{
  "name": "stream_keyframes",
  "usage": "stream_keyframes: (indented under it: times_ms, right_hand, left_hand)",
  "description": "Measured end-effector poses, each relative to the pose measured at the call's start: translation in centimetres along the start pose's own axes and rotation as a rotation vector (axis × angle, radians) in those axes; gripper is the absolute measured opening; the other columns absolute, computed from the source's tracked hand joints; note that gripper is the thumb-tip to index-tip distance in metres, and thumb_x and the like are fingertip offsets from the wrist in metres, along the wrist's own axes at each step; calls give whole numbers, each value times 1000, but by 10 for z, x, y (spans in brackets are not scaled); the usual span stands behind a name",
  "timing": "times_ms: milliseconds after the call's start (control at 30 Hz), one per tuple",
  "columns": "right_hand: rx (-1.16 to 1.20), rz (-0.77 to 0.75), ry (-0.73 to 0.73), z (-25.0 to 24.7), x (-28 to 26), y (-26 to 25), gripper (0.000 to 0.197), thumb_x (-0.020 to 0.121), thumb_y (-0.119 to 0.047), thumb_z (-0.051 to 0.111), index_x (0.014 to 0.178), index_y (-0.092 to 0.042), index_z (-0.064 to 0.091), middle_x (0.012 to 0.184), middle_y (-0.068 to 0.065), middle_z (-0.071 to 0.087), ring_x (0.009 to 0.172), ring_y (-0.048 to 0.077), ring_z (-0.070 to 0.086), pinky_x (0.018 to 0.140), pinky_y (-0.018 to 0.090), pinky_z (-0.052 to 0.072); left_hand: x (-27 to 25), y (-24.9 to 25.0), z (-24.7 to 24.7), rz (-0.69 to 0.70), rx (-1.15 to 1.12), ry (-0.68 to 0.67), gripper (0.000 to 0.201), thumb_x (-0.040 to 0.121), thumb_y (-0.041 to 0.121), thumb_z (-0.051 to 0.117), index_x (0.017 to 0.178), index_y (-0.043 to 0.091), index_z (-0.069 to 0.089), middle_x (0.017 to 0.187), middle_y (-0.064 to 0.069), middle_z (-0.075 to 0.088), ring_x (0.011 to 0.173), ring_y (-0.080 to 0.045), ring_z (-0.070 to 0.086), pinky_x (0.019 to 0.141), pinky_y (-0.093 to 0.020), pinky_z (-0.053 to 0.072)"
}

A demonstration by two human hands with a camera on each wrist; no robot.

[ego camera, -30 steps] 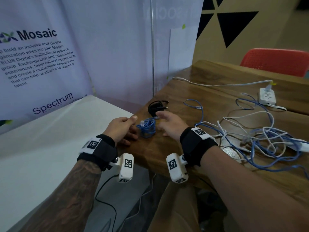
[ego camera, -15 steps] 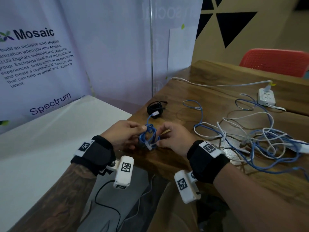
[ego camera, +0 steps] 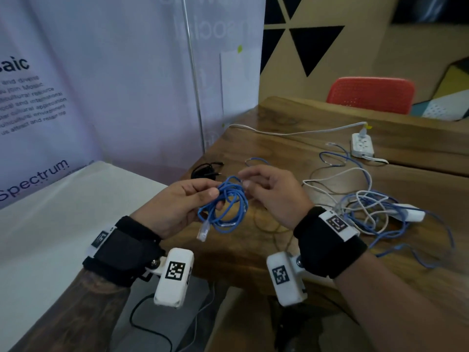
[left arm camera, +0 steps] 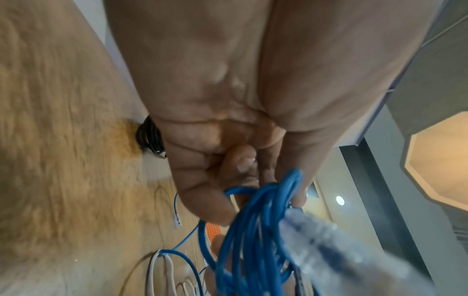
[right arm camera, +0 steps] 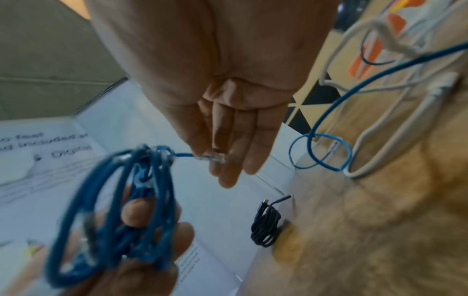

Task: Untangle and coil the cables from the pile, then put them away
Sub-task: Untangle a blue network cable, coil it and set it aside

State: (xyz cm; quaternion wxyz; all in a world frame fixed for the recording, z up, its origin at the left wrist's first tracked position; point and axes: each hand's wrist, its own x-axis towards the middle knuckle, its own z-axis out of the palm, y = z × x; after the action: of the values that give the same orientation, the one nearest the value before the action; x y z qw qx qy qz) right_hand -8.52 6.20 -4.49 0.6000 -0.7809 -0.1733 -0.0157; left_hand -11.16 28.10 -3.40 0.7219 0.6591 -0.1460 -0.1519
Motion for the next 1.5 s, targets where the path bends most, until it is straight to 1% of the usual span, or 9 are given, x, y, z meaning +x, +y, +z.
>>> stream_keyframes:
  times_ms: [200,333,433,633,767,967,1067,1333,1500]
  right_hand:
    - [267,204,-48,-13,-10,3,10,95,-9,64,98,-14,71,88,5,76,77,13,70,79,41,55]
    - [506,269,-75,-18,-17,2,10,95,-14,61,98,-12,71,90,8,76,79,18,71,74,34,58]
    - [651,248,-97,-22,-21,3,24,82,-21,69,102,-9,69,88,9,75,74,17,71,72,30,58]
    - [698,234,-112,-23,-27,4,35,74,-16,73,108,-7,68,97,12,76,82,18,72,78,31,58]
    - [720,224,-36,-23,-29,6,47,70,-8,73,116,-5,65,105,12,75,89,19,72,76,28,60]
    - [860,193,76,-17,-32,8,46,81,18,59,122,-4,57,98,16,72,84,23,71,69,29,60]
    - [893,164,145,-20,-32,9,39,74,9,65,111,-6,62,100,14,71,86,21,70,71,28,59]
    - [700,206,65,-30,-39,8,38,72,-15,73,110,-10,66,95,10,76,83,20,71,80,36,57]
    - [761,177,118,-32,-36,5,26,80,-4,68,105,-10,66,94,9,76,82,18,73,73,30,58]
  left_hand:
    - [15,-1,11,8,104,-77,26,92,16,55,110,12,73,86,-14,61,77,-17,60,72,-26,53]
    - [23,2,13,22,220,-72,27,92,20,55,112,7,69,86,-17,60,78,-21,58,72,-26,52]
    - [28,7,14,67,273,-22,17,90,21,56,102,10,62,92,-16,64,78,-21,60,69,-25,53]
    - [35,2,27,279,523,77,17,98,28,52,98,12,58,87,-21,63,71,-28,56,63,-31,49]
    - [36,-3,33,379,719,131,10,100,26,47,98,26,56,75,-2,59,68,-16,55,63,-35,49]
    - [34,-4,51,444,820,130,10,102,27,42,102,27,52,72,-1,54,60,-22,53,57,-49,48]
    - [35,-9,57,430,801,116,11,101,31,40,104,28,50,70,3,51,60,-22,52,58,-52,48]
    - [38,-18,63,457,778,182,13,103,29,39,105,24,50,70,16,52,57,-7,47,52,-25,38]
    - [44,-8,68,449,779,132,14,102,35,41,105,24,49,73,25,56,60,-1,51,54,-13,36]
